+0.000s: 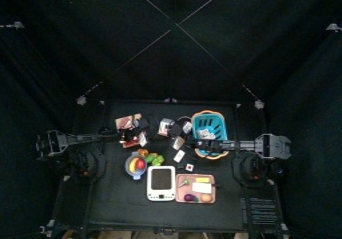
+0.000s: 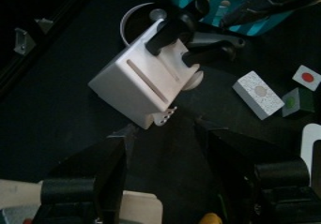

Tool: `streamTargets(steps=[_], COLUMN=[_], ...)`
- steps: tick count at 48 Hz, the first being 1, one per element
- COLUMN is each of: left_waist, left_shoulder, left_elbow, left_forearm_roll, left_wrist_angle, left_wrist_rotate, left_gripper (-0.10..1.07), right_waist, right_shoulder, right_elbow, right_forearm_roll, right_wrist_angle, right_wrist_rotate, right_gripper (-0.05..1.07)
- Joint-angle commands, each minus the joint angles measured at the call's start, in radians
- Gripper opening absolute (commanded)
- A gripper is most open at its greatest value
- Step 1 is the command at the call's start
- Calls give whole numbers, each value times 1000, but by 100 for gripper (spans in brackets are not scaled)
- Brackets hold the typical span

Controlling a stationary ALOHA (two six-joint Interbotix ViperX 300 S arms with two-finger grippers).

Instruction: Grab sharpener

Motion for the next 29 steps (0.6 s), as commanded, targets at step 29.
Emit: streamTargets(steps=[29], left_waist=[3], left_shoulder=[-31], left_elbow=[12], left_forearm_roll=[-3], left_wrist_angle=[0], left_wrist_rotate=[-2], left_gripper=[89], right_waist=[-18], right_shoulder=[34], right_elbow=[-40], right_forearm_roll=[-26], right_wrist_angle=[-11], right_wrist_rotate=[2], right_gripper=[56])
